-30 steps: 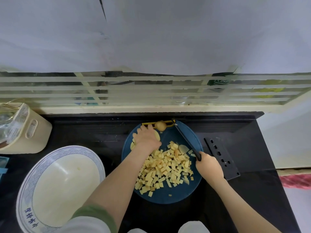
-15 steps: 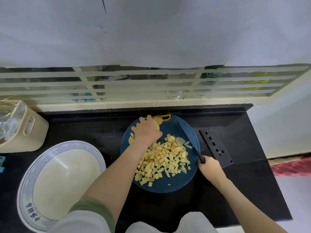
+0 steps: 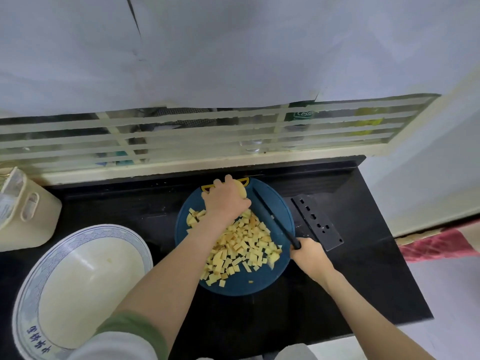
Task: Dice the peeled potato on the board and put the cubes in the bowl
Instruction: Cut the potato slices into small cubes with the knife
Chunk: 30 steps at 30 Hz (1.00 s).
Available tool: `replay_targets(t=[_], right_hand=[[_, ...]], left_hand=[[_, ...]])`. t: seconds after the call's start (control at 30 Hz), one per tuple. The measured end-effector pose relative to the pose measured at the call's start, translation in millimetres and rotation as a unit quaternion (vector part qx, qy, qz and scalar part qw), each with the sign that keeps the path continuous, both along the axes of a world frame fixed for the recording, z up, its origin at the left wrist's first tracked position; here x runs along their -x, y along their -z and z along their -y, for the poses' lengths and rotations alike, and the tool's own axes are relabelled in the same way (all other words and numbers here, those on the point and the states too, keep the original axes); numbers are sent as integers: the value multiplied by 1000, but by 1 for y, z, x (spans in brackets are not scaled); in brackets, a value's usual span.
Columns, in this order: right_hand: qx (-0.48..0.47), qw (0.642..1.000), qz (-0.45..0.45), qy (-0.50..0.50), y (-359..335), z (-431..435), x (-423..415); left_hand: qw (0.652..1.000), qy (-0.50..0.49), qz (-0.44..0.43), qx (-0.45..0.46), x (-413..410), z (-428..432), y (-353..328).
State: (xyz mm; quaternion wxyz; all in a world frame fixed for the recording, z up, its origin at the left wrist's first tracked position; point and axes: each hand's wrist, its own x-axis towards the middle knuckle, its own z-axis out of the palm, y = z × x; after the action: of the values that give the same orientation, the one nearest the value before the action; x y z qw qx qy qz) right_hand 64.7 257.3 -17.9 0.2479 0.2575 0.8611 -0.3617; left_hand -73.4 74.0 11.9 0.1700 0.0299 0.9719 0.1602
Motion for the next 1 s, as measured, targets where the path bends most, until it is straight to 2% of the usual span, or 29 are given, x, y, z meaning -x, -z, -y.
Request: replay_targets(t=[0.1,0.27,0.43,0.53,1.0], right_hand=[[30,997,-10,66,-9,-12,4],[77,991,-1,106,-10,-35,11],[112,986,2,126,1,-47,16],[133,982,4,136,5,-47,19],[120,987,24,108,11,-41,29]], left_hand=[[1000,26,-2,-4,4,-17,3],[991,129,15,18,6,-49,14],[964,258,6,64,6,-73,33],[951,300,5,73,6,-75,42],[981,180,-25,72,15,-63,46]])
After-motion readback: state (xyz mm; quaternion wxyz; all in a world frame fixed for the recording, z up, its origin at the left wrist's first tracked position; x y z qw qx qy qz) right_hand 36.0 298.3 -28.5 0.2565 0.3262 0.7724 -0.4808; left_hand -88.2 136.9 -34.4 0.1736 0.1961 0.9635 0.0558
